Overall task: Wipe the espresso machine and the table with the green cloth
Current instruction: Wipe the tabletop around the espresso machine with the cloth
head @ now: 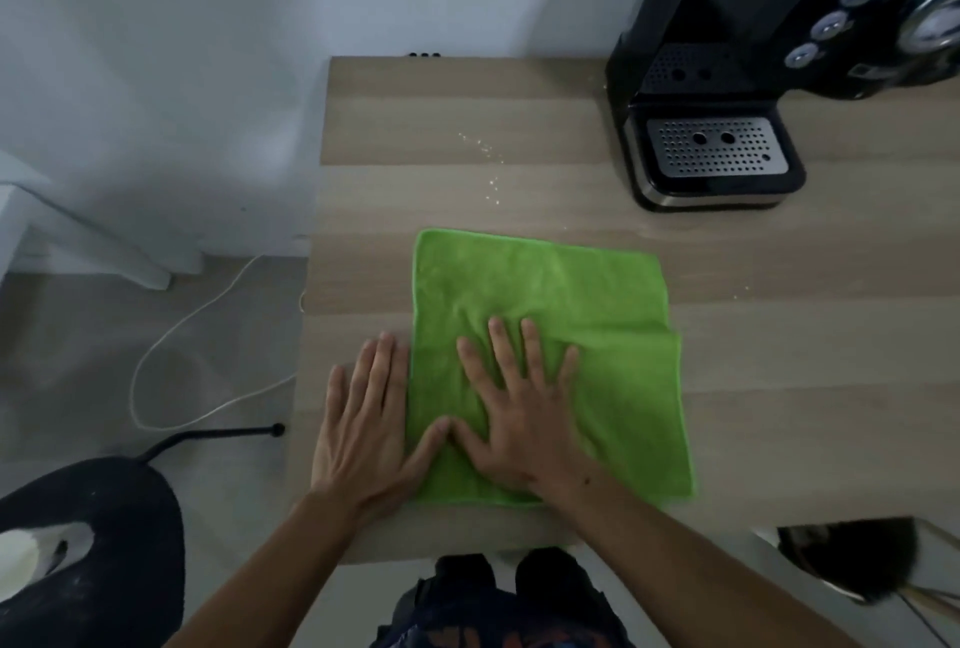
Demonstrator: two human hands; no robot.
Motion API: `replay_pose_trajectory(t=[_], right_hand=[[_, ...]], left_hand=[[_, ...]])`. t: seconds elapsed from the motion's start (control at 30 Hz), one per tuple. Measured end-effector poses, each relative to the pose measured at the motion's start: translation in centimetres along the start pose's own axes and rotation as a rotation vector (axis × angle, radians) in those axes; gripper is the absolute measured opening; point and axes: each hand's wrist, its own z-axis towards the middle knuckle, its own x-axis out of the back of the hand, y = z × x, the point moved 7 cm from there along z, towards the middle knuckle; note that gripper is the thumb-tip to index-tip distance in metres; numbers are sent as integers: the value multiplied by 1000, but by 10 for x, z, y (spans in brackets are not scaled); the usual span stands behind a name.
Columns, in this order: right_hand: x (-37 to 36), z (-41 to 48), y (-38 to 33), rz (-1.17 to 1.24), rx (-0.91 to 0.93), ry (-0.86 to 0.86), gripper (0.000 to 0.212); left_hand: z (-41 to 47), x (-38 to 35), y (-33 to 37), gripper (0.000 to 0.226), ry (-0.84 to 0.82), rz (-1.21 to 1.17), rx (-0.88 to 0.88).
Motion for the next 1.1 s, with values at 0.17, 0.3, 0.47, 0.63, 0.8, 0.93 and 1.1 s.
replay_pose_trajectory(t=[0.17, 0.3, 0.47, 0.63, 0.8, 0.93, 1.1], right_hand=[[-5, -34, 60, -13, -151, 11, 79], [-5, -52, 61, 15, -231, 20, 79], [10, 27, 2, 4, 62, 63, 77], [12, 38, 64, -20, -168, 71, 80], [7, 17, 46, -6, -90, 74, 81], [19, 80, 19, -25, 118, 61, 79], [20, 83, 63, -38, -90, 76, 77]], left_hand=[[41, 8, -1, 92, 17, -1, 2], [45, 10, 0, 91, 21, -4, -9], [48, 11, -1, 89, 48, -31, -24], [51, 10, 0, 87, 46, -10, -9], [51, 10, -3, 87, 31, -39, -3], [53, 13, -5, 87, 51, -31, -1], [87, 22, -15, 87, 72, -32, 36]])
